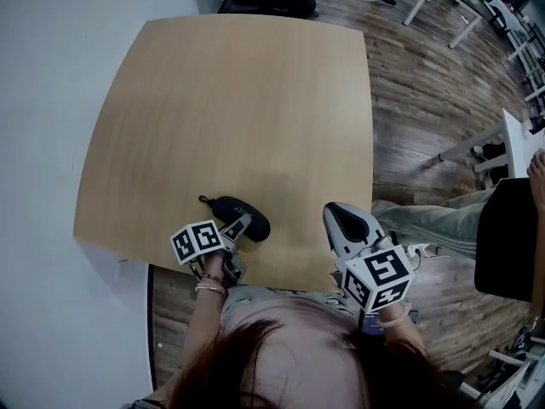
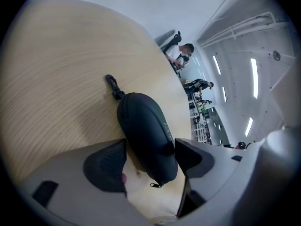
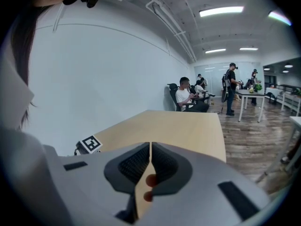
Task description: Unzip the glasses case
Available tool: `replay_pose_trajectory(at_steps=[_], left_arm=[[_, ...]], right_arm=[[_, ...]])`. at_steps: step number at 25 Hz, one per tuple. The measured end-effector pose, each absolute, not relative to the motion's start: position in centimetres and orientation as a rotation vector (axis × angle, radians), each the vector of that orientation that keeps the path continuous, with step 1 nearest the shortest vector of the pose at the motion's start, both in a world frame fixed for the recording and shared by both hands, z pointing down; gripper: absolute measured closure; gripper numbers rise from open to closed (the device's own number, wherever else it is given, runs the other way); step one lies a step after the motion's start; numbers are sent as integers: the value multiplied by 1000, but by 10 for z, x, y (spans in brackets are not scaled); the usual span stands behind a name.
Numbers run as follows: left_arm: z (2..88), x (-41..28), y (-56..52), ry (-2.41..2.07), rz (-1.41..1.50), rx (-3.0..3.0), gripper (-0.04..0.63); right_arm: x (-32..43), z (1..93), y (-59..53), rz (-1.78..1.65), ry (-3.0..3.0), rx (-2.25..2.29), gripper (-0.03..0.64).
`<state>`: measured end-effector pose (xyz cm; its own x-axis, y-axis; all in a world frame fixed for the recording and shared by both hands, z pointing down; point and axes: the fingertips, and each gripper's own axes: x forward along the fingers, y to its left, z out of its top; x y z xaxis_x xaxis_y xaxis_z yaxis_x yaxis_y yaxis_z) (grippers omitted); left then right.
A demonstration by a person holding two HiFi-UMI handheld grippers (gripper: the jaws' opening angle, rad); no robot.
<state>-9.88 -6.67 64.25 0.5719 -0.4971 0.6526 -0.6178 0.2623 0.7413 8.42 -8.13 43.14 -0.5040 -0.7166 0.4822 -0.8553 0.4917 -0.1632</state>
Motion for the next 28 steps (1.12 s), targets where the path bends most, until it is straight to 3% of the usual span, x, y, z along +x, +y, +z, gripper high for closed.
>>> replay_pose_trajectory(at_steps=[28], left_arm=[[651, -59, -102, -928, 485, 1427, 275]], right_arm=[[102, 441, -88, 634, -2380, 1406, 600]])
